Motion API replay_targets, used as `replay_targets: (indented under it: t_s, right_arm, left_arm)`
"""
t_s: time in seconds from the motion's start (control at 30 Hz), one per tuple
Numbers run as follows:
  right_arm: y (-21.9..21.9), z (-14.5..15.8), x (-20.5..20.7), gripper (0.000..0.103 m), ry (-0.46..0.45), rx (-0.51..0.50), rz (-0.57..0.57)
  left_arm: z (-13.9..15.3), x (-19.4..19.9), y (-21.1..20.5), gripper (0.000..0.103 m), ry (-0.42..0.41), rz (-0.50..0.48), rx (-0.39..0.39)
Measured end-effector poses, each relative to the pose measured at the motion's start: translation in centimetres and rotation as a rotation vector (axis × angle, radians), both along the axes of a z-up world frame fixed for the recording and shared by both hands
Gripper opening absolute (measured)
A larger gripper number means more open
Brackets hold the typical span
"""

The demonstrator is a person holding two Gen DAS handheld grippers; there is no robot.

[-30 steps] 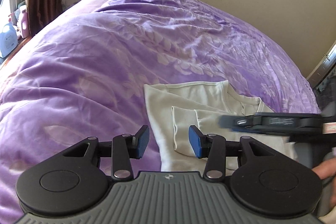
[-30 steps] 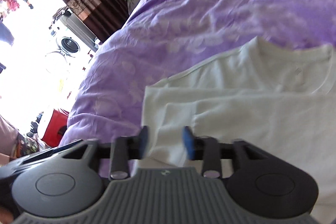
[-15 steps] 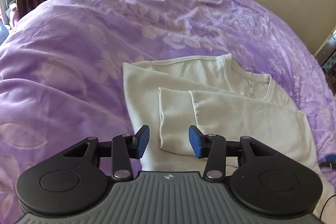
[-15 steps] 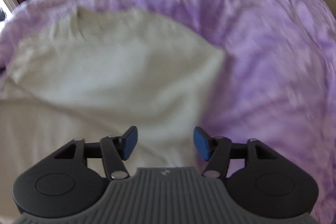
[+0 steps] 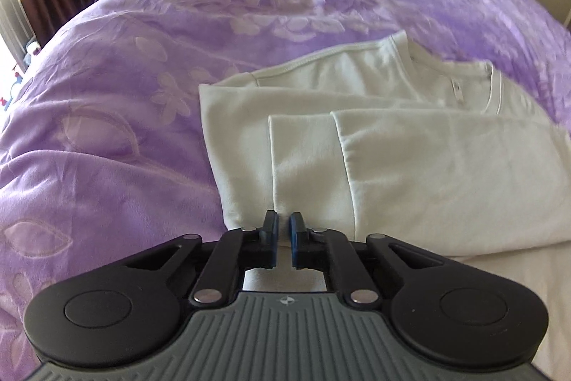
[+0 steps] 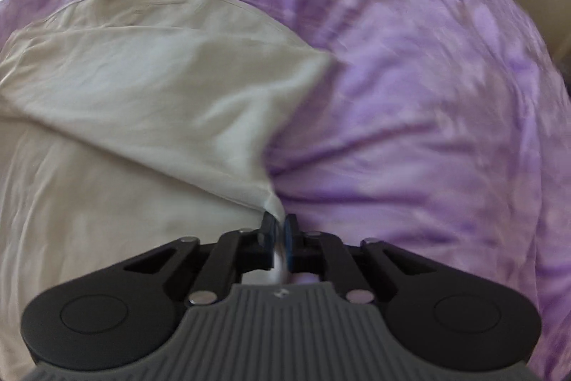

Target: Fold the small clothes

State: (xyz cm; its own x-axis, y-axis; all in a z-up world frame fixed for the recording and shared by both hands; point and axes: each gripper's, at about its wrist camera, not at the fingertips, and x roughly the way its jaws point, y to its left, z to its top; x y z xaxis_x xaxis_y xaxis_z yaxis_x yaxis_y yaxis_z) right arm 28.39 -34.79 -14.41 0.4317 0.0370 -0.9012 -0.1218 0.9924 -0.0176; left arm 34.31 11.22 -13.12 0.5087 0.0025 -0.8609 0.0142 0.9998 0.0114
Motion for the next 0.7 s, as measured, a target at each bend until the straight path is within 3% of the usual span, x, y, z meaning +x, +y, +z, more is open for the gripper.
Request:
replay_targets:
  t_s: [0.07, 0.13, 0.33, 0.53, 0.7]
  right_arm:
    - [-0.8, -1.2, 0.0, 0.000, 0.034, 0.050, -0.026]
    - [-0.3, -1.5, -0.2, 0.000, 0.036, 0.031, -0.001]
    - [-1.3, 1.2, -1.8, 0.001, 0.029, 0.045, -0.027]
    - [-2.3, 8.2, -6.3, 0.001, -0.078, 0.055, 0.018]
    - [-4.3, 16.1, -11.0, 0.001, -0.202, 0.002, 0.023]
  left_arm:
    - [-0.3, 0.1, -0.4, 0.007, 0.014, -0.004, 0.024]
    - [-0.2, -0.1, -0.8, 0.007, 0.033, -0.011, 0.063]
    - [2.3, -2.5, -0.3, 0.011, 0.041, -0.040, 0.174]
    - [8.3, -8.3, -0.1, 0.012, -0.037, -0.185, 0.160]
    - [12.7, -13.8, -1.2, 0.015, -0.095, -0.340, 0.164]
